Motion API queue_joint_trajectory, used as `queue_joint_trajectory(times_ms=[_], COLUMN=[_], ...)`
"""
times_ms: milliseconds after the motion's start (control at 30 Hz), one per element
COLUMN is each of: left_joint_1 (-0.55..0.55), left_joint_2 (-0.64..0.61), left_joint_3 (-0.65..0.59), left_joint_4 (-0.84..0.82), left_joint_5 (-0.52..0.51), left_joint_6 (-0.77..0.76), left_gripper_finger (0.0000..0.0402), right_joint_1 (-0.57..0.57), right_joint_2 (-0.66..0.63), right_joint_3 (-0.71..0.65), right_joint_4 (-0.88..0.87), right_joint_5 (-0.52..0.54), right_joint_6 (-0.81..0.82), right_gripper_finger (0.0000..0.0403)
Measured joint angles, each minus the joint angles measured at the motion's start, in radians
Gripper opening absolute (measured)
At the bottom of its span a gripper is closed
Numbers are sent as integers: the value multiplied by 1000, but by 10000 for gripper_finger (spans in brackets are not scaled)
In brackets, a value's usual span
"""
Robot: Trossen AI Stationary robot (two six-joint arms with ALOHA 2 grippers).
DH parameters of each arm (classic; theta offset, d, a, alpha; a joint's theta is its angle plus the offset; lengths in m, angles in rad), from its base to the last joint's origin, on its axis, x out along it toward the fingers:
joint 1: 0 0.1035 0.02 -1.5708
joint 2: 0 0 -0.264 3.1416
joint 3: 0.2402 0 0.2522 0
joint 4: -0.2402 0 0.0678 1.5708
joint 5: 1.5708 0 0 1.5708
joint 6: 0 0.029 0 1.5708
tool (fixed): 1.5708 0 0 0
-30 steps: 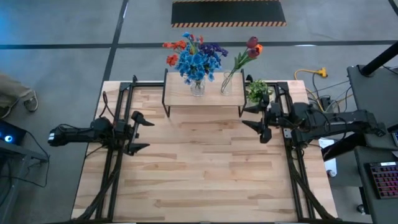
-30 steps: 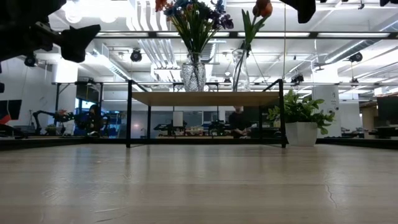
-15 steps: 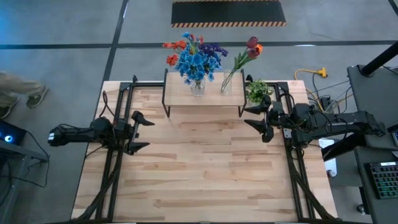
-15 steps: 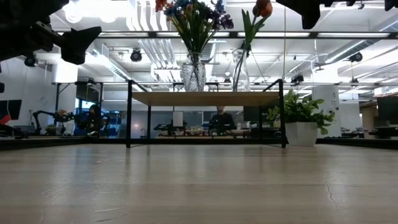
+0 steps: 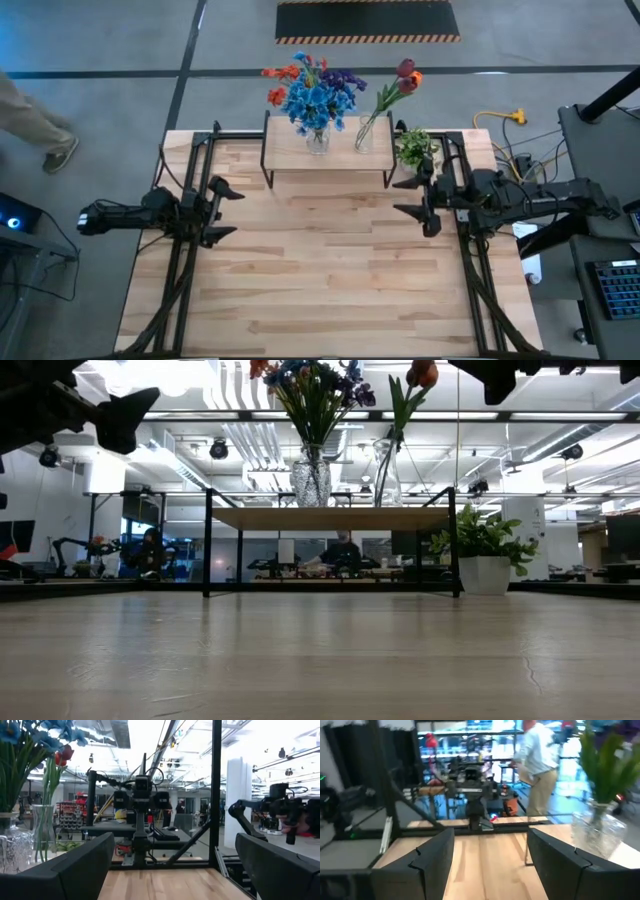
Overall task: Pick and place flowers into a vace then onto a shelf
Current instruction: Return to Home Position
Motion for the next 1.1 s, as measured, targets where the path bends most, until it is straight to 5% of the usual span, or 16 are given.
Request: queue_joint_trajectory(times_ms=[467, 667, 1100], left_joint_1=[0, 0, 0], left_joint_2=[-1, -3, -3], left_joint_3=[0, 0, 0], left_joint_4=[0, 3, 3], left_joint_5=[0, 0, 0], left_joint_6=[0, 0, 0], left_gripper_finger=[398, 398, 398], right_joint_1=[37, 38, 46], right_joint_2=[-123, -318, -529], right_joint_3=[-242, -323, -446], right_joint_4=[270, 254, 145], right_joint_5=[-22, -36, -44], right_joint_6=[-96, -93, -135], right_gripper_finger=[242, 242, 242])
